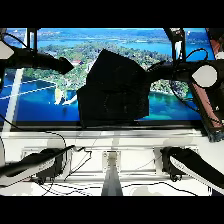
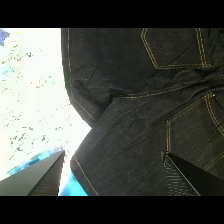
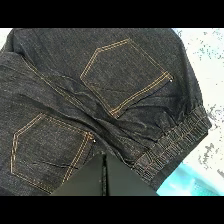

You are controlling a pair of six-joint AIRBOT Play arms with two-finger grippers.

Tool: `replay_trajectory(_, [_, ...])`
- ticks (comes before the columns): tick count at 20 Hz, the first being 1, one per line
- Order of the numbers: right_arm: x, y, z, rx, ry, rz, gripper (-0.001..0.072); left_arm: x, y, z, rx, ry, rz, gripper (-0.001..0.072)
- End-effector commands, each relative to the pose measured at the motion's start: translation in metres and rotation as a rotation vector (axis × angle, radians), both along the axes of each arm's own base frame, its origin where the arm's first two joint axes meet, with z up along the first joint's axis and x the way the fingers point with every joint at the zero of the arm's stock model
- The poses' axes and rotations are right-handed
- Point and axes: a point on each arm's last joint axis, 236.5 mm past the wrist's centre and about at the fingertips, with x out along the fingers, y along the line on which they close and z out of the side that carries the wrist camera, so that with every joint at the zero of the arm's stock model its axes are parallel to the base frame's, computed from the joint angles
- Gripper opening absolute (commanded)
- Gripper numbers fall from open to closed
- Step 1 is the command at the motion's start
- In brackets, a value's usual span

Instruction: Fold the clothes and pants, and hang the long-sleeved shirts on hangers.

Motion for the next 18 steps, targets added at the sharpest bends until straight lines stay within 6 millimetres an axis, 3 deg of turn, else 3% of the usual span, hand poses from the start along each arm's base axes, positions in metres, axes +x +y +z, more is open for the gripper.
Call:
replay_trajectory(1, [0.0, 0.0, 0.0, 0.001, 0.0, 0.001, 0.0038, 0.0, 0.0, 0.001, 0.0, -0.002, 0.001, 0.0716])
replay_trajectory(10, [0.0, 0.0, 0.001, 0.002, 0.0, 0.0, 0.0038, 0.0, 0.0, 0.001, 0.0, -0.002, 0.001, 0.0716])
replay_trajectory(13, [0.012, -0.005, 0.01, -0.001, -0.064, -0.02, 0.0038, 0.0, 0.0, 0.001, 0.0, -0.003, 0.001, 0.0716])
replay_trajectory(15, [0.017, -0.038, -0.001, -0.138, -0.061, -0.059, 0.0038, 0.0, 0.0, 0.001, 0.0, -0.002, 0.001, 0.0716])
replay_trajectory(18, [0.0, -0.132, -0.05, -0.387, 0.147, -0.175, 0.0036, 0.0, 0.0, 0.001, -0.001, -0.002, 0.001, 0.0716])
